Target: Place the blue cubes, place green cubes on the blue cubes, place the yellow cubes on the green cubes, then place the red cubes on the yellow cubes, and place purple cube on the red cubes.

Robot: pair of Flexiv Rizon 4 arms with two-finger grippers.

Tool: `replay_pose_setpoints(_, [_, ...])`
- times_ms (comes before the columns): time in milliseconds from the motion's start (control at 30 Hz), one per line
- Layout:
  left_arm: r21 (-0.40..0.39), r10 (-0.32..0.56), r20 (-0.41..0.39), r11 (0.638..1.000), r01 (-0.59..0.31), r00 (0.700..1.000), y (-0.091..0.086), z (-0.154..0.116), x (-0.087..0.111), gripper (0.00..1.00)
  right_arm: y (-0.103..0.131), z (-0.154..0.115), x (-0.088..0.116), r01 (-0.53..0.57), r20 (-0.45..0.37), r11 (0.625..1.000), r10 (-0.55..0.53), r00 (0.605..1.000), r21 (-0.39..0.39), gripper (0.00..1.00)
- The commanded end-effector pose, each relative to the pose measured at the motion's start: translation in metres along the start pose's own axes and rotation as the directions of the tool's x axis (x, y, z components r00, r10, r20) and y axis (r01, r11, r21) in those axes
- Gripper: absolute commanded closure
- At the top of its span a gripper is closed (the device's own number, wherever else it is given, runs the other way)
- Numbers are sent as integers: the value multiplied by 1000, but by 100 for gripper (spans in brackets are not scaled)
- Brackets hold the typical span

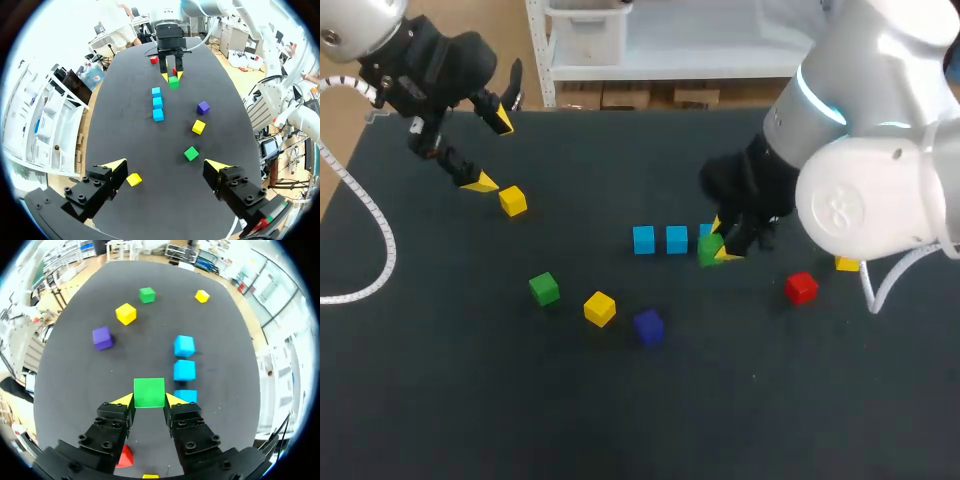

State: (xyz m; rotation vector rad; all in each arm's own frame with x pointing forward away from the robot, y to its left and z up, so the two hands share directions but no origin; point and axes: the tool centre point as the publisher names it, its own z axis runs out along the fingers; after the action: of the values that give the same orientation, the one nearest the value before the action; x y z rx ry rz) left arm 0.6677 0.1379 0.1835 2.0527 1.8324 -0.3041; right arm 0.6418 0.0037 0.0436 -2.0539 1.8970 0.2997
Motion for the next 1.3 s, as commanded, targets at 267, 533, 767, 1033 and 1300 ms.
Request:
replay_pose_setpoints(267, [1, 2, 0, 1000, -2, 1000, 1, 0, 0, 0, -21, 1, -6, -31, 3, 995, 31, 1000, 91, 100])
replay_pose_setpoints(533, [1, 2, 0, 1000, -2, 1000, 1, 0, 0, 0, -40, 6, -11, -36, 1, 993, 36, 999, 109, 100])
replay_pose_setpoints(767, [1, 2, 0, 1000, -2, 1000, 1, 0, 0, 0, -50, 9, -10, -61, -25, 991, 64, 998, 118, 100])
replay_pose_setpoints(1033, [1, 2, 0, 1000, -2, 1000, 1, 0, 0, 0, -53, 15, -10, -74, -38, 991, 78, 996, 114, 100])
replay_pose_setpoints(1300, [1, 2, 0, 1000, -2, 1000, 1, 0, 0, 0, -52, 21, -9, -70, -68, 991, 78, 995, 112, 100])
